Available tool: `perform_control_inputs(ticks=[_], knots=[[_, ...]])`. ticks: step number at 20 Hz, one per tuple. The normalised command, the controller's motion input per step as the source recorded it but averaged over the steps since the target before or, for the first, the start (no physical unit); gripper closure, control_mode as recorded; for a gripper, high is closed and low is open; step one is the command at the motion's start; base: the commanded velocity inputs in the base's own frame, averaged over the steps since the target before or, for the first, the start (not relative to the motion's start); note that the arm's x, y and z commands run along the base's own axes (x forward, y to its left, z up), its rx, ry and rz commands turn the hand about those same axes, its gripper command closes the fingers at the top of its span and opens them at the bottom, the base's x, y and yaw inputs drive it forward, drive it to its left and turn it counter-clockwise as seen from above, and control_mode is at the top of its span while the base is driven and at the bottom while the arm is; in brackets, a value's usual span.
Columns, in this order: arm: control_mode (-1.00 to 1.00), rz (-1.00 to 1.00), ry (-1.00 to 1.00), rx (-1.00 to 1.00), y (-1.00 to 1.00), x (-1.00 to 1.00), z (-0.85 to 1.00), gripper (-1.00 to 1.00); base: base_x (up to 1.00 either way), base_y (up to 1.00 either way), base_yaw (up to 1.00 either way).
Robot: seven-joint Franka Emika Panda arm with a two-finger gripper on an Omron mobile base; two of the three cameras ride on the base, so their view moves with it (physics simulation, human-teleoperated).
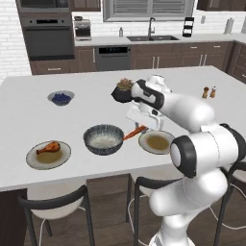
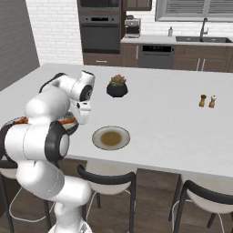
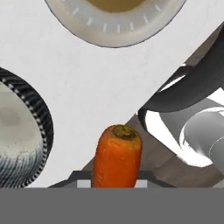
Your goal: Pick the chicken drumstick and carrot from their plates and place them in the bowl. Then put the bowl in the fridge.
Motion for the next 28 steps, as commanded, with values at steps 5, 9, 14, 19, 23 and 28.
perform_control_inputs(ticks=[5,9,14,19,23,28], knots=[[-1.0,-0.08,0.0,-0.02,1.0,0.07,0.18,1.0,0.0,0.0,0.0],[-1.0,-0.13,-0.01,-0.15,1.0,0.21,0.0,1.0,0.0,0.0,0.0],[-1.0,-0.16,0.0,-0.3,0.5,0.64,-0.01,1.0,0.0,0.0,0.0],[-1.0,-0.05,0.0,-0.12,-0.03,0.46,-0.29,1.0,0.0,0.0,0.0],[-1.0,0.0,0.0,0.0,-0.01,0.59,-0.43,1.0,0.0,0.0,0.0],[-1.0,0.0,0.0,0.0,0.0,0.57,-0.34,1.0,0.0,0.0,0.0]])
